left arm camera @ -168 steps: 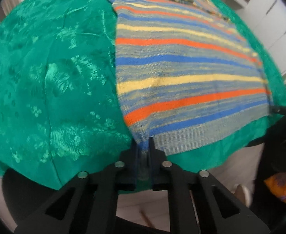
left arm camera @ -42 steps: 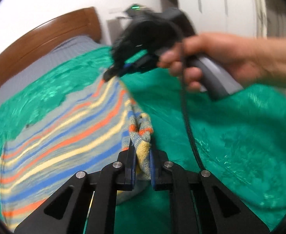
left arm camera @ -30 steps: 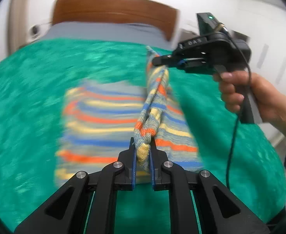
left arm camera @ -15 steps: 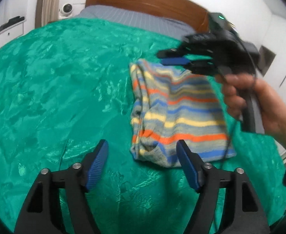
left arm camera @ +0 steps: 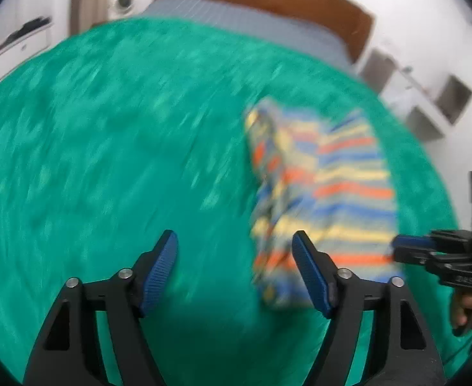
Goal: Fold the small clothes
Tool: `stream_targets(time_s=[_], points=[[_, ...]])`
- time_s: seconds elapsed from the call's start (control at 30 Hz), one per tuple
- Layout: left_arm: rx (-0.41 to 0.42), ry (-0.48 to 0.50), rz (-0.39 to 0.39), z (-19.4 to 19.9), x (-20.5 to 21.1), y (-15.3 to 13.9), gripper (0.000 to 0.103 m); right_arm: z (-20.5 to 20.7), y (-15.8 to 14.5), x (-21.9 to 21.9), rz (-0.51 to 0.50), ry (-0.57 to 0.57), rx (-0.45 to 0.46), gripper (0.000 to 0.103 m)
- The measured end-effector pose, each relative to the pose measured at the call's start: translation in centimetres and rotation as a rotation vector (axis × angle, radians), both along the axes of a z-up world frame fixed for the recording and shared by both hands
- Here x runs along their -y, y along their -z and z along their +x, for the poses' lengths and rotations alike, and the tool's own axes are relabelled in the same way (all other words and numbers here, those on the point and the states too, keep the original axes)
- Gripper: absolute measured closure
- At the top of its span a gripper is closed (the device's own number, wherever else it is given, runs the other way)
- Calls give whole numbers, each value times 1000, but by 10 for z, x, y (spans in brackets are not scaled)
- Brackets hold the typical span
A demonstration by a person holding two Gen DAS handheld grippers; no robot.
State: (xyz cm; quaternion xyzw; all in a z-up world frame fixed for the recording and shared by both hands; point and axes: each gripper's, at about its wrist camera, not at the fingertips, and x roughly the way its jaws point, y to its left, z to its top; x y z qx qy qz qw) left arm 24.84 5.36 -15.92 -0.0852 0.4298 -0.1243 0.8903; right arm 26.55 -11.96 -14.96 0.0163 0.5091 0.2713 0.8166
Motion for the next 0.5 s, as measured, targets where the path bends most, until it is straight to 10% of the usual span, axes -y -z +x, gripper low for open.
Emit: stream_targets(time_s=[0.2, 0.23, 0.3, 0.5], points=[[-34, 131, 13, 84, 38, 0, 16, 44, -29, 7, 9, 85, 111, 78], [-54, 140, 43, 96, 44, 9, 21, 54, -27, 8, 17, 97, 109, 78], [-90, 98, 130, 119, 46, 28, 63, 69, -16, 3, 13, 120, 89, 76], [-77, 36, 89, 114, 28, 30, 59, 74, 17, 10, 41, 187, 62, 75]])
